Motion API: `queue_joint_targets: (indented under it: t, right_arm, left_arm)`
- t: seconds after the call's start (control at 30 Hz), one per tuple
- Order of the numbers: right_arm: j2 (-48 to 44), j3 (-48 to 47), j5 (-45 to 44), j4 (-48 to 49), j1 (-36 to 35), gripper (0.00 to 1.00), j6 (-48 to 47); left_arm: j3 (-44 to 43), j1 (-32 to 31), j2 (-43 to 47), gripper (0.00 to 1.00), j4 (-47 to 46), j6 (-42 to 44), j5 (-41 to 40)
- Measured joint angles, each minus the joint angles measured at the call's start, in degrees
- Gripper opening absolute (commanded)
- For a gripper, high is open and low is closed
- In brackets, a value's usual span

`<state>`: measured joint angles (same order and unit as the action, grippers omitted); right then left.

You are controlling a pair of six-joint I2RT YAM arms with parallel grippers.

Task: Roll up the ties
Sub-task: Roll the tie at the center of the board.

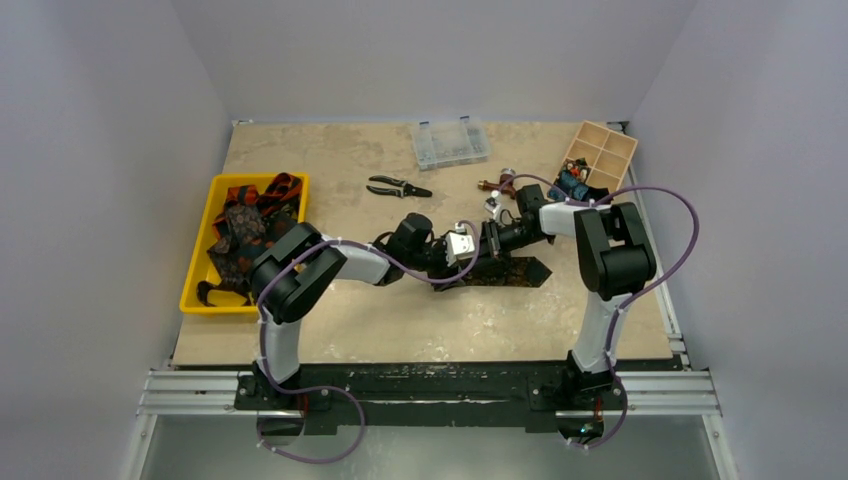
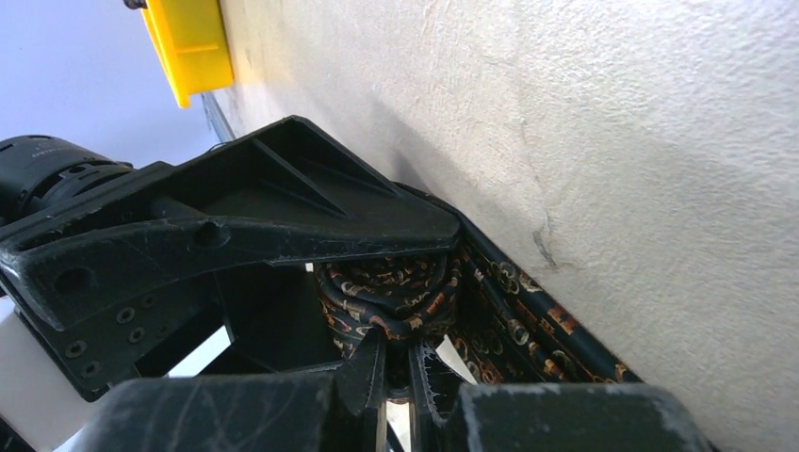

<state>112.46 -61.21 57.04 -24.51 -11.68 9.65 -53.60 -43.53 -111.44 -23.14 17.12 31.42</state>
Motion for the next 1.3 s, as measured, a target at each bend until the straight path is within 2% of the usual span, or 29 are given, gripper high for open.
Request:
queue_joint_targets:
  t: [0.43, 0.63, 0.8, 0.87, 0.93, 1.1, 1.3]
  right_arm:
    - [1.1, -4.0, -8.6, -9.0, 0.5, 0.00, -3.9]
    - [4.5, -8.3, -11.5, -14.0, -0.4, 0.00, -6.4]
    - [6.3, -11.5, -12.8, -17.4, -2.7, 0.00, -9.6]
    - [6.8, -12.7, -13.4, -18.7, -3.5, 0.00, -10.8]
    - [7.2, -14.1, -14.3, -20.3, -4.1, 0.00, -12.3]
    - [8.4, -16.9, -16.1, -23.6, -5.1, 0.00, -14.5]
    - [9.7, -19.0, -16.9, -26.2, -5.5, 0.00, -15.9]
  left_arm:
    - [2.5, 0.3, -3.5, 0.57, -13.3, -1.7, 4.7]
    - [5.9, 0.0, -3.2, 0.61, -18.4, -3.1, 3.3]
    - [10.5, 0.2, 0.0, 0.71, -20.3, -6.1, 1.0]
    - [12.5, 0.3, 1.8, 0.88, -20.4, -7.2, 0.1]
    - [14.4, 0.7, 3.8, 0.96, -20.4, -8.1, -0.5]
    - [17.2, 1.2, 7.4, 1.00, -21.0, -8.6, -2.4]
    - [17.7, 1.4, 7.3, 1.00, -22.9, -10.1, -3.2]
